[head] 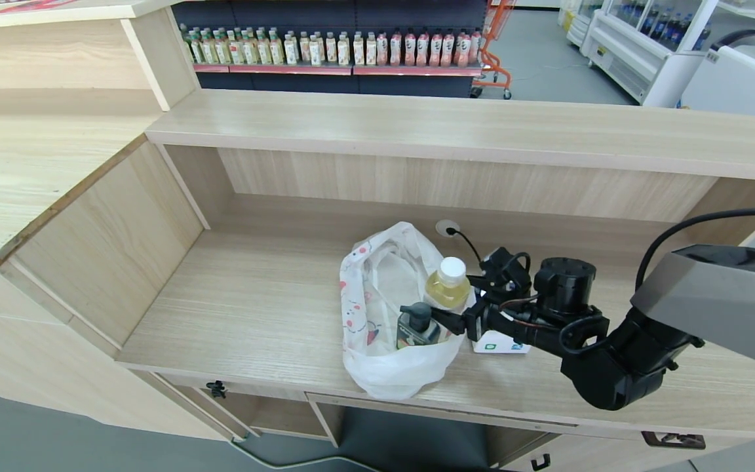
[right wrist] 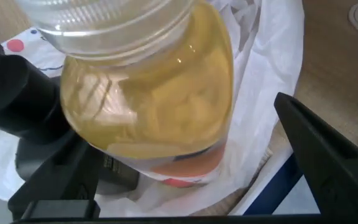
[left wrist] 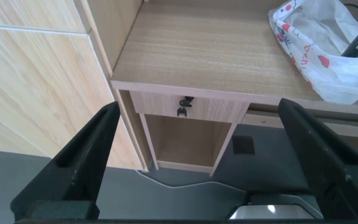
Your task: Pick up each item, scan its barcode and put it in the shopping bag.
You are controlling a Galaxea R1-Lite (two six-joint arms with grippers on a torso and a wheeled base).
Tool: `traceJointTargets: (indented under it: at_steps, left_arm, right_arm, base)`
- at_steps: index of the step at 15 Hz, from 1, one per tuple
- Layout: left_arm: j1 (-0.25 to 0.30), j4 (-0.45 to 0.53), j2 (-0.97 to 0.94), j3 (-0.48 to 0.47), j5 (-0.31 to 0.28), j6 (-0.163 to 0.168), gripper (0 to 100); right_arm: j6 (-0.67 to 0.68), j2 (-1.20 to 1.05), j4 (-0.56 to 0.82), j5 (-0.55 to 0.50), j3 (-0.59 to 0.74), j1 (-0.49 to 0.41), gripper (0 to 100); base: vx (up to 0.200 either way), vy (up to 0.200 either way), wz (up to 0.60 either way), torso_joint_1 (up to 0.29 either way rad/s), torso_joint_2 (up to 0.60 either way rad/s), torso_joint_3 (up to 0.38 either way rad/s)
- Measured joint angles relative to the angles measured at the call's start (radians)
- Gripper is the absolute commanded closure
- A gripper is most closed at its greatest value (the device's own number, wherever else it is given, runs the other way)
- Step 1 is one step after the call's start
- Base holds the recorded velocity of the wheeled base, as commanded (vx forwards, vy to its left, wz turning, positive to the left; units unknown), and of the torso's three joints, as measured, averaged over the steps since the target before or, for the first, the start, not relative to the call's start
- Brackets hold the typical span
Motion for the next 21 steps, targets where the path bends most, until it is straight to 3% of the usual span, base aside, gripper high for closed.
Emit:
traceJointTargets:
  at_steps: [5,13,15,19,21]
  left_arm:
    - [0.000,0.000,0.000,0.000,0.000,0.000,0]
    - [0.000,0.000,0.000,0.000,0.000,0.000,0]
    - [0.000,0.000,0.000,0.000,0.000,0.000,0]
    - [0.000,0.000,0.000,0.000,0.000,0.000,0]
    - [0.000,0.000,0.000,0.000,0.000,0.000,0]
  right_arm:
    - [0.001,-0.094,0.035,0.036,-0.011,0.007,0]
    - [-0.001,-0.501,0.276,-0.010,0.094,-0.029,0]
    - [0.000,-0.653,0.330,-0.044,0.175,-0.089,0]
    - [0.003,-0.917,0.384,-0.055,0.494,-0.304,0]
    - [0.007,-1.049,0.413,-0.059,0.617,-0.369,0]
  base:
    - [0.000,0.000,0.00,0.000,0.00,0.000]
    - [0.000,0.000,0.00,0.000,0.00,0.000]
    - [0.000,0.000,0.00,0.000,0.00,0.000]
    - [0.000,0.000,0.00,0.000,0.00,0.000]
    - [0.000,0.000,0.00,0.000,0.00,0.000]
